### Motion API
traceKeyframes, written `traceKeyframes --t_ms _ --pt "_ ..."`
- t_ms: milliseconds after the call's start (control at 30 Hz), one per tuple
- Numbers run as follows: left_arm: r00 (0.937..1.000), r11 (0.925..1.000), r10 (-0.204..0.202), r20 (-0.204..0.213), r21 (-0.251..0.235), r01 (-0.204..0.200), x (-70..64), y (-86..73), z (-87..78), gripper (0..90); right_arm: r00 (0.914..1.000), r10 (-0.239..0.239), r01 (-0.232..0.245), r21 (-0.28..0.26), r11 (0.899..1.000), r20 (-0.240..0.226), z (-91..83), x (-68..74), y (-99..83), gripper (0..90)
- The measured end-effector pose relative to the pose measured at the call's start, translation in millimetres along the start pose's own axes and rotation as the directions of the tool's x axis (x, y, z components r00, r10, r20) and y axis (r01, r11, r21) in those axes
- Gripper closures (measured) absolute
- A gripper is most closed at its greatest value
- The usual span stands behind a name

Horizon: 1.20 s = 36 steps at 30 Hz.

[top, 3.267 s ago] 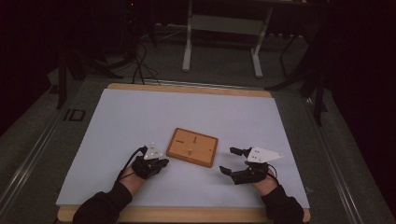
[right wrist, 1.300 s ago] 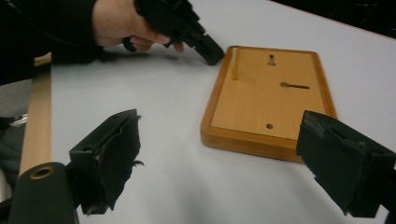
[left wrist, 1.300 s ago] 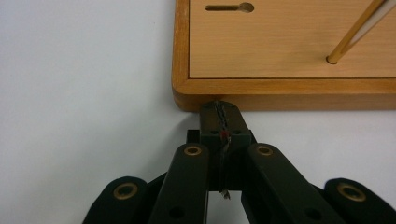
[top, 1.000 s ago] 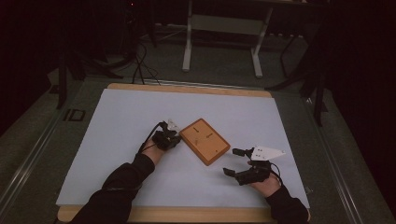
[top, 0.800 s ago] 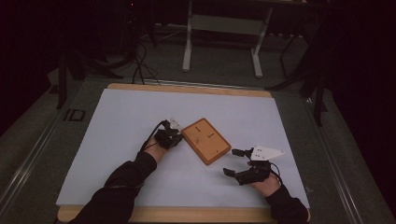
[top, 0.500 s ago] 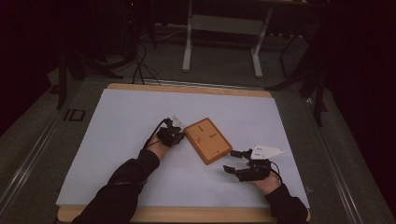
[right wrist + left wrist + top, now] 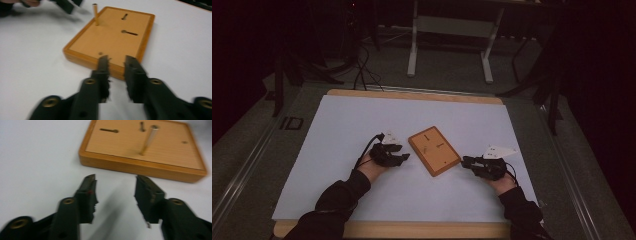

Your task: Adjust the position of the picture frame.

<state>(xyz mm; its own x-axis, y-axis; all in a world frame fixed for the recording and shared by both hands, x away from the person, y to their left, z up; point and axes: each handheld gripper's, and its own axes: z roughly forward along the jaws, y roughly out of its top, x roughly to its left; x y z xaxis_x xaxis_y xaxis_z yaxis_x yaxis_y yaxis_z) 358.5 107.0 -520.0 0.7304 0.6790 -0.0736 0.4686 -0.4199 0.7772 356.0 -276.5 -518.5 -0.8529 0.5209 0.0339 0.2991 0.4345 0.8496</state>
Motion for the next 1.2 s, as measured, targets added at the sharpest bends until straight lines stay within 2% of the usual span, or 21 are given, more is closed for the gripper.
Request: traceKeyframes --t_ms 33,67,100,167,233,300,333,400,433,500,567,667,800,833,900,1200 --pt "1.0000 1.0000 0.000 0.000 0.000 0.000 0.0 0.0 0.0 41.4 1.0000 0.000 0.000 0.000 1.000 0.000 0.0 0.0 0.0 79.8" --pt "0.9998 0.9998 -0.014 0.014 -0.012 0.014 -3.3 -2.8 -7.3 41.4 0.9998 0.000 0.000 0.007 1.000 0.022 1.4 -2.8 0.1 84.3" --pt "0.9997 0.9997 -0.019 0.017 -0.018 0.019 -5.3 -4.4 -11.3 35.3 0.9994 0.006 -0.007 0.012 1.000 0.033 3.7 -8.1 0.0 89.6" --pt "0.9988 0.9989 -0.035 0.033 -0.029 0.036 -8.7 -8.0 -18.9 29.3 0.9984 0.015 -0.016 0.020 1.000 0.055 7.8 -13.7 -0.1 90.0" --pt "0.9985 0.9990 -0.019 0.051 -0.039 0.021 -12.7 -11.8 -26.8 17.4 0.9977 0.021 -0.023 0.034 0.999 0.065 12.3 -17.5 0.0 90.0" --pt "0.9984 0.9982 -0.022 0.053 -0.054 0.025 -16.4 -15.1 -34.2 15.2 0.9980 0.021 -0.023 0.045 0.999 0.060 16.8 -20.1 0.5 90.0" --pt "0.9986 0.9980 -0.018 0.050 -0.060 0.021 -18.1 -16.9 -37.4 13.8 0.9973 0.006 -0.011 0.056 0.998 0.073 19.2 -20.5 0.7 90.0" --pt "0.9995 0.9970 -0.005 0.031 -0.078 0.008 -22.2 -21.2 -42.6 10.5 0.9969 0.017 -0.022 0.060 0.998 0.077 22.7 -22.6 0.2 90.0" --pt "0.9994 0.9967 -0.002 0.035 -0.081 0.005 -23.6 -23.6 -45.2 7.9 0.9967 0.016 -0.021 0.063 0.998 0.079 24.3 -23.5 -0.1 90.0" --pt "0.9994 0.9967 0.003 0.035 -0.081 -0.001 -27.0 -28.2 -49.3 7.7 0.9961 0.018 -0.024 0.070 0.997 0.086 26.6 -24.7 -0.7 90.0" --pt "0.9997 0.9949 0.019 0.013 -0.099 -0.018 -31.7 -34.4 -55.1 7.7 0.9957 0.040 -0.044 0.052 0.998 0.083 28.1 -26.1 -1.8 90.0" --pt "0.9995 0.9939 0.031 -0.007 -0.105 -0.031 -33.9 -39.2 -58.1 7.7 0.9960 0.019 -0.026 0.077 0.997 0.087 33.7 -25.3 -1.4 90.0" --pt "0.9997 0.9932 0.023 -0.010 -0.114 -0.023 -33.9 -42.6 -57.9 7.7 0.9955 0.013 -0.023 0.100 0.995 0.094 39.1 -24.4 -2.1 90.0" --pt "1.0000 0.9934 0.009 -0.004 -0.114 -0.010 -32.8 -45.6 -57.0 7.7 0.9955 0.013 -0.023 0.100 0.995 0.094 39.1 -24.4 -2.1 90.0" --pt "1.0000 0.9935 0.001 -0.006 -0.114 -0.002 -30.5 -47.7 -56.8 7.7 0.9963 0.025 -0.033 0.094 0.995 0.082 37.0 -23.9 -2.6 90.0" --pt "0.9998 0.9912 -0.004 -0.019 -0.132 0.001 -27.5 -48.1 -59.8 7.6 0.9990 0.014 -0.018 0.093 0.995 0.042 38.6 -17.4 -2.4 90.0"
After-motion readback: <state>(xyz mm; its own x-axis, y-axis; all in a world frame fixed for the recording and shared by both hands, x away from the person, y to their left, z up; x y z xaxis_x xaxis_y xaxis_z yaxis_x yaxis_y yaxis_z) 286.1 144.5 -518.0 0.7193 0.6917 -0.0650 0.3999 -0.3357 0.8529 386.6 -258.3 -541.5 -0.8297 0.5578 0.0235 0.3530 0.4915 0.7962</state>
